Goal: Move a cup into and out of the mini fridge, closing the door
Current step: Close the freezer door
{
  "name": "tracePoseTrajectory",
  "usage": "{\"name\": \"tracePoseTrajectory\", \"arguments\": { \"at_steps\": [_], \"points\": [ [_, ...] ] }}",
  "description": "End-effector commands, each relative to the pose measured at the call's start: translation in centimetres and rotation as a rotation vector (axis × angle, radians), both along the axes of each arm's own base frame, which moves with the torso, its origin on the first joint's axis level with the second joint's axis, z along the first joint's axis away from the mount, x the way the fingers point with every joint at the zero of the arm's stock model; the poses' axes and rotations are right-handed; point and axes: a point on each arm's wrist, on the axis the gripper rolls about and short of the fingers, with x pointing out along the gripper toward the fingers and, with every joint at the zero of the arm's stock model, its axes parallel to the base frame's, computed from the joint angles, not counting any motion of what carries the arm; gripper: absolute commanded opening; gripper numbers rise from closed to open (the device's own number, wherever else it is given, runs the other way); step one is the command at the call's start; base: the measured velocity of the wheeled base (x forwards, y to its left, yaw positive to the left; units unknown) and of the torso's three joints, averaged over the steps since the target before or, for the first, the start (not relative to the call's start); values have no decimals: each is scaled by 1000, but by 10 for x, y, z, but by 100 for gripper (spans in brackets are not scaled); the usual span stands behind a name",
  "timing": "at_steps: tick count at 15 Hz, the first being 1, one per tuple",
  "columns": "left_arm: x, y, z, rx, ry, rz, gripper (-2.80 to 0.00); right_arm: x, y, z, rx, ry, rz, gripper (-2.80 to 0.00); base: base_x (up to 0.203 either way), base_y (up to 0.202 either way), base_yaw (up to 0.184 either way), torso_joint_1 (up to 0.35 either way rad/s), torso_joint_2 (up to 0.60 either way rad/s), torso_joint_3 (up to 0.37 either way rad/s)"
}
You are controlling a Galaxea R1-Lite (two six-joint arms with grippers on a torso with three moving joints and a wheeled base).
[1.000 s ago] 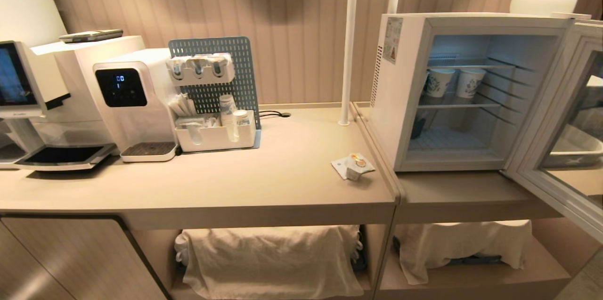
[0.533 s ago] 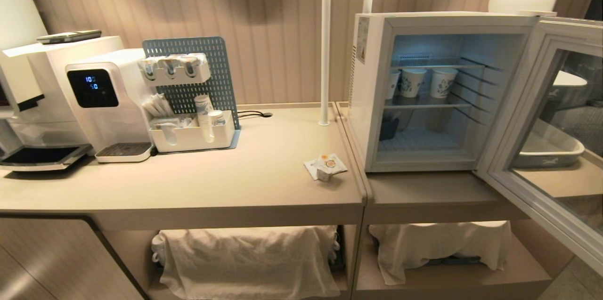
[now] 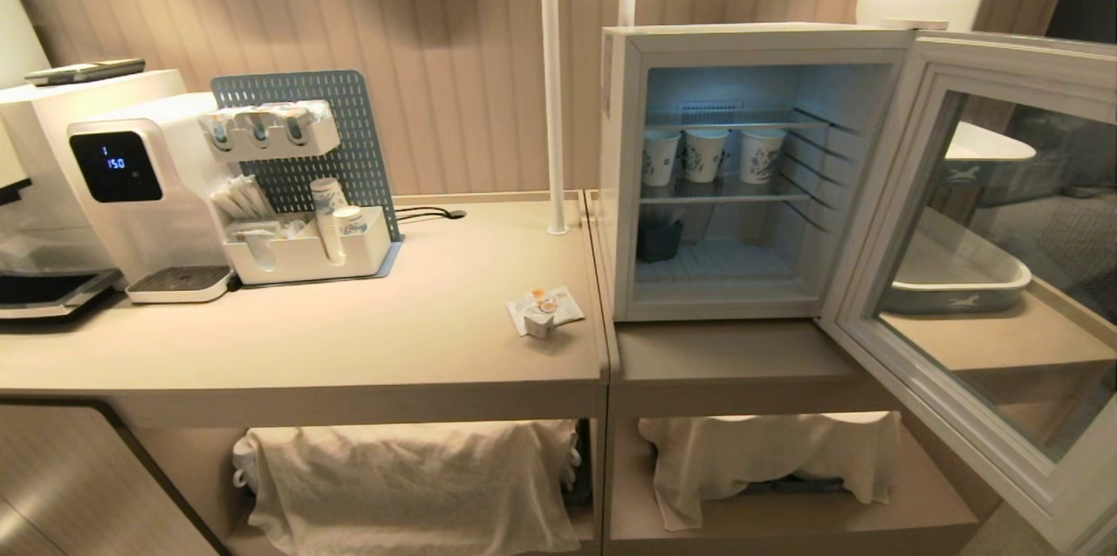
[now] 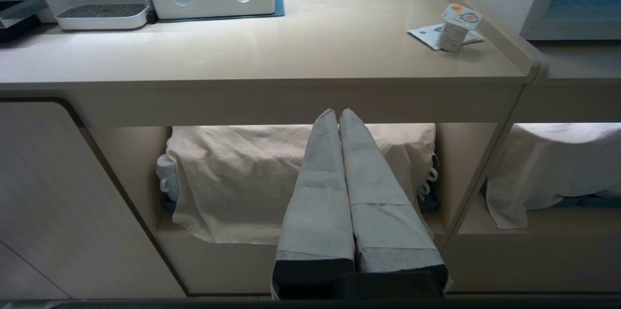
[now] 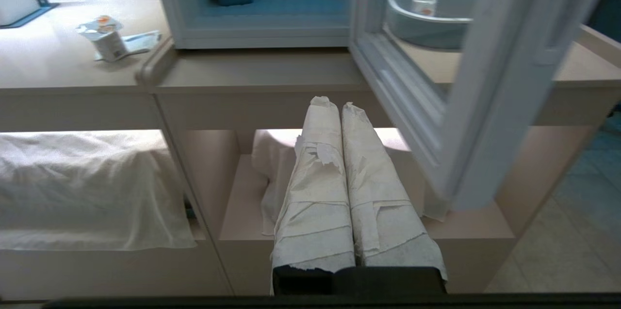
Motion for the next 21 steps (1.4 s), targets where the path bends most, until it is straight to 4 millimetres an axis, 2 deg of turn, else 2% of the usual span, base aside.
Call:
{"name": "tracePoseTrajectory", "arguments": {
  "at_steps": [1, 21],
  "points": [
    [0, 0, 0, 0, 1, 0, -280, 0, 0, 0, -1, 0, 0, -280, 0, -190, -2, 7, 7, 0],
    [0, 0, 0, -8, 1, 1, -280, 1, 0, 0, 13, 24, -3, -280, 0, -185, 0, 3, 3, 1]
  ]
}}
